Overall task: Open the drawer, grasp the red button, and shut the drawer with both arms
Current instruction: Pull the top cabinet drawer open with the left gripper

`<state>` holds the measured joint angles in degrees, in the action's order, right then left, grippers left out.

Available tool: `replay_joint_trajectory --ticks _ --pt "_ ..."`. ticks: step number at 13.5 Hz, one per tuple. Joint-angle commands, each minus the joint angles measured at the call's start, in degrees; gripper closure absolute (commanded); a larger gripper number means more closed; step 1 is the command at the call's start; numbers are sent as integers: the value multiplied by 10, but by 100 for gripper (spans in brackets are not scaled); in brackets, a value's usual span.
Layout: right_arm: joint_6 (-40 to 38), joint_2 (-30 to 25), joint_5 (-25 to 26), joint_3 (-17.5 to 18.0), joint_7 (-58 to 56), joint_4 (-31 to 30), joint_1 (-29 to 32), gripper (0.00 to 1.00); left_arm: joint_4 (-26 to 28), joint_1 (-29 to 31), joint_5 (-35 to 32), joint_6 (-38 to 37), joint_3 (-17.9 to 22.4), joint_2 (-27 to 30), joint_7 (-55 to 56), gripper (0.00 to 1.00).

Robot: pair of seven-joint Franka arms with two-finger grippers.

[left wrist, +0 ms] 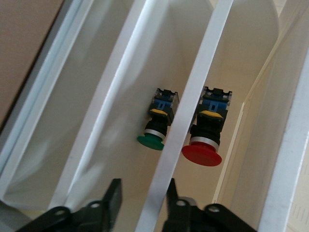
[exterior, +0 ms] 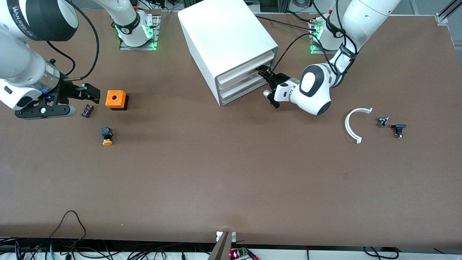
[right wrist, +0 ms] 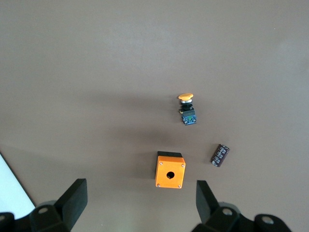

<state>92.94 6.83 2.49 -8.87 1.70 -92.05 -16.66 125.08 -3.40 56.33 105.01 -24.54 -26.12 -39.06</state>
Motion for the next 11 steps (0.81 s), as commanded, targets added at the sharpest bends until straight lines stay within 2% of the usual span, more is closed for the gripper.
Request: replay_joint_trajectory --ticks 1,5,7,11 --pt "-7 4 -31 -2 -4 10 -1 0 17 2 16 9 -5 17 -15 100" --pt "4 27 -60 -1 -4 19 -14 0 8 32 11 12 16 31 -5 100" --pt "18 38 -58 -2 -3 21 -40 0 -11 46 4 51 43 39 -8 100" --pt "37 66 -60 -1 -14 35 -68 0 -30 70 4 127 65 41 -6 100"
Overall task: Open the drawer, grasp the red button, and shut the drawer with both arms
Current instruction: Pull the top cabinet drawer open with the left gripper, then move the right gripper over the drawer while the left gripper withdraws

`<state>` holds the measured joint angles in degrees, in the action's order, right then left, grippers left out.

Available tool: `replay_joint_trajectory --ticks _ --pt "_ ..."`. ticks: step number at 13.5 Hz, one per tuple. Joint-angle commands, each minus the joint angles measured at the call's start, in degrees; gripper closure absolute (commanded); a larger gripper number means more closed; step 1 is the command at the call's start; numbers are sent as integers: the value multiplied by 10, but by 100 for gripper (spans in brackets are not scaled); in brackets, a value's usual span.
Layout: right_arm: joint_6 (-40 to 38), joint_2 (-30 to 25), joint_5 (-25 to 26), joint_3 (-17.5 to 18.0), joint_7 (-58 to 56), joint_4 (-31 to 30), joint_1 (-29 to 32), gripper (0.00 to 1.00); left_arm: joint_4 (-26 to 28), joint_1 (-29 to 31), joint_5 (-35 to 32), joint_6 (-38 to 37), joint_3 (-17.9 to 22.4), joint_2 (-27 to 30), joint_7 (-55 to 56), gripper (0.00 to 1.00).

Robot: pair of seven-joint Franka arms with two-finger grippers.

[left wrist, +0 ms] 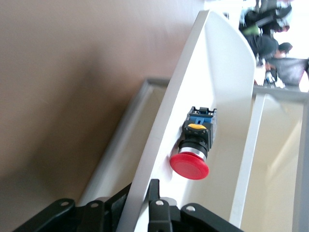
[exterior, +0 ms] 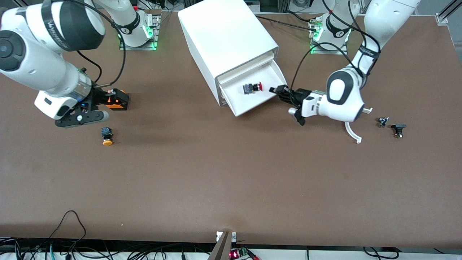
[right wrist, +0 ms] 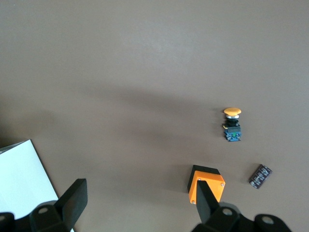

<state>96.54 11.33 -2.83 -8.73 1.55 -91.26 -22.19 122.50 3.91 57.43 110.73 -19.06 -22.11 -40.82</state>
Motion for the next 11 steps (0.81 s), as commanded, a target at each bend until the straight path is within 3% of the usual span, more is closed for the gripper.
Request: replay_joint_trajectory --ticks 1,2,3,6,8,11 --pt "1 31 -7 -2 -21 37 -27 0 -9 -3 -6 79 19 0 13 100" --pt "8 43 -8 -2 -24 51 -41 0 -15 -2 -6 84 23 0 13 86" --pt "20 56 -12 0 -34 65 -53 0 -15 -1 -5 84 24 2 7 1" --pt "32 91 -54 50 -45 121 -74 0 -14 2 -6 110 24 30 13 0" --pt "77 120 -53 77 -53 171 -97 0 -10 2 -7 158 29 61 12 0" --pt "116 156 -47 141 -59 207 -113 0 -14 16 0 214 77 109 13 0"
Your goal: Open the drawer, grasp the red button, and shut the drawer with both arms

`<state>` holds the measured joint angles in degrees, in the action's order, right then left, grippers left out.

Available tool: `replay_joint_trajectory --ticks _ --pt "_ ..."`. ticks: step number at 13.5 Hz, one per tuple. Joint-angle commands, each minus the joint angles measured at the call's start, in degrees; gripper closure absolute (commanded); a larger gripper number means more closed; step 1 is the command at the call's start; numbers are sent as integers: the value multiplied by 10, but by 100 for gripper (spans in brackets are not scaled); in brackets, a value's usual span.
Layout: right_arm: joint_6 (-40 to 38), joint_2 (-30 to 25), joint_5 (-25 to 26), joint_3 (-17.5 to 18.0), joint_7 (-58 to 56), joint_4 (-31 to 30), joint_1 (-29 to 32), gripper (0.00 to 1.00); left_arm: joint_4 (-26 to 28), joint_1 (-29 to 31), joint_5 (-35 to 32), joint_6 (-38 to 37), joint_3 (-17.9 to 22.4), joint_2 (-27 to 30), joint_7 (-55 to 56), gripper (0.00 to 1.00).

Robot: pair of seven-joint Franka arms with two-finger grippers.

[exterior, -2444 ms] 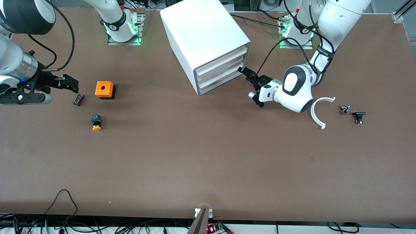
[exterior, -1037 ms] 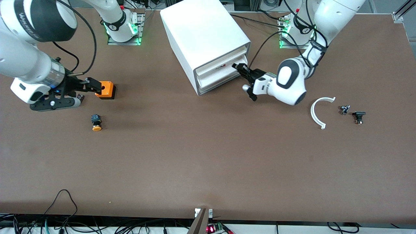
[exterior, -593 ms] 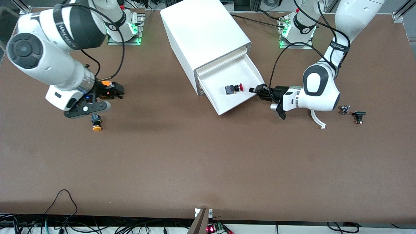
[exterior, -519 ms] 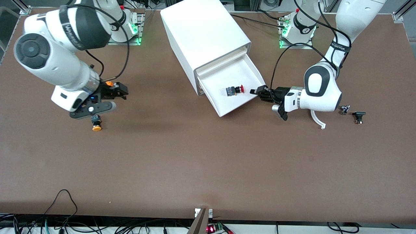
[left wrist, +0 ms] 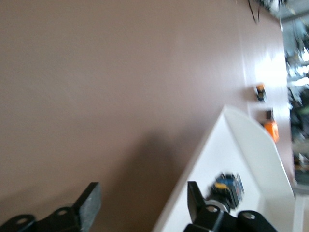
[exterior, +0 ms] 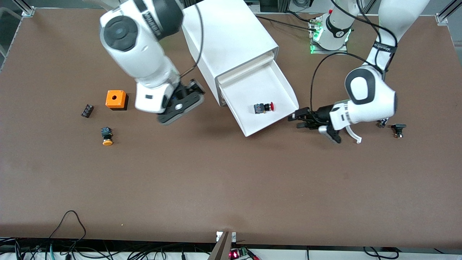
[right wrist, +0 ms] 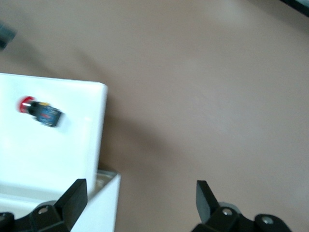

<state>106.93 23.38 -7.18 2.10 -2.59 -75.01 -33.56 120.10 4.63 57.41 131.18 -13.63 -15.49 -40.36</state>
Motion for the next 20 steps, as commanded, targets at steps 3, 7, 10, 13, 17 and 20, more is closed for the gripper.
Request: replay_joint_trajectory --ticks 3,7,10,13,17,20 --pt "51 67 11 50 -143 46 -29 0 7 22 -14 14 28 81 3 0" --pt "63 122 23 48 -321 84 -71 0 -41 23 -233 -76 102 136 36 0" --pt "70 147 47 48 -343 100 -96 0 -133 22 -387 -191 125 152 169 0" --pt "70 190 67 19 -369 143 -146 0 -166 10 -518 -264 117 184 315 0" --pt "70 214 70 5 -411 143 -157 0 -186 -12 -584 -314 120 187 437 0" --pt "72 221 84 5 -414 144 -158 0 -188 -16 -584 -323 124 187 476 0"
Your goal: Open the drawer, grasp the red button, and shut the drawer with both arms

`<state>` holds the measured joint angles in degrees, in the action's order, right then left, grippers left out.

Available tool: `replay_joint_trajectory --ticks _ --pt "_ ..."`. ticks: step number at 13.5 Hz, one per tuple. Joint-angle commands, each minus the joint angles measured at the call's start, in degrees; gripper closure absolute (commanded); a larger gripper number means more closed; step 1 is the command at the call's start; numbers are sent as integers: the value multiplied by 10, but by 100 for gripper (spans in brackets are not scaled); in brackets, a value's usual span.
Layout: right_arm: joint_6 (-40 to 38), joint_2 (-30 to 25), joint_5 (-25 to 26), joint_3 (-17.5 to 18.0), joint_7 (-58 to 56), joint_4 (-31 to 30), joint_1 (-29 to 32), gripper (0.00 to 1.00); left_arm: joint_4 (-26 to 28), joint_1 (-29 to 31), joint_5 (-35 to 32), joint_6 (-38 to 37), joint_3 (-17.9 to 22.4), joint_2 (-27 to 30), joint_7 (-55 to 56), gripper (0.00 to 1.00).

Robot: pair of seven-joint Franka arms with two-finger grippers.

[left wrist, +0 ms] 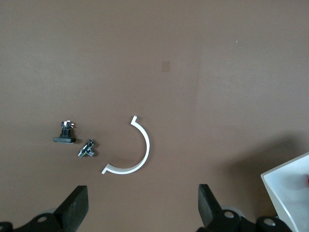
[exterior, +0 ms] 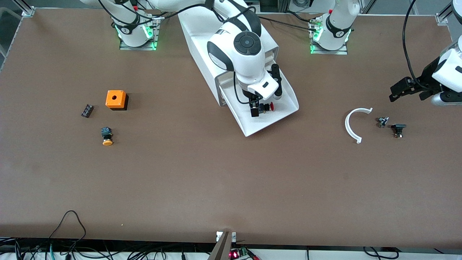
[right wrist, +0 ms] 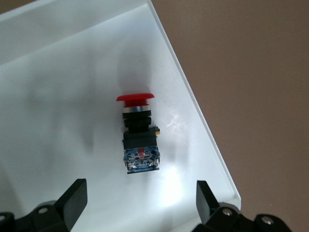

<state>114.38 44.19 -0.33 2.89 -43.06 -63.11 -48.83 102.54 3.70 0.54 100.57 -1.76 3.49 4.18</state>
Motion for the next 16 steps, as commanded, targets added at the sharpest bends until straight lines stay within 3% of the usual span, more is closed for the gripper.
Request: replay_joint_trajectory --ticks 1,10,13,16 --pt "0 16 20 -3 -11 25 -10 0 -12 -8 -15 -17 5 -2 35 0" --pt "49 63 24 -12 -7 25 -28 2 -61 -2 4 -29 1 -19 36 0" --pt "51 63 24 -18 -6 25 -36 39 -65 -3 4 -29 -1 -24 36 0" --pt "52 61 24 -18 -4 25 -39 57 -67 -2 3 -29 -1 -24 35 0"
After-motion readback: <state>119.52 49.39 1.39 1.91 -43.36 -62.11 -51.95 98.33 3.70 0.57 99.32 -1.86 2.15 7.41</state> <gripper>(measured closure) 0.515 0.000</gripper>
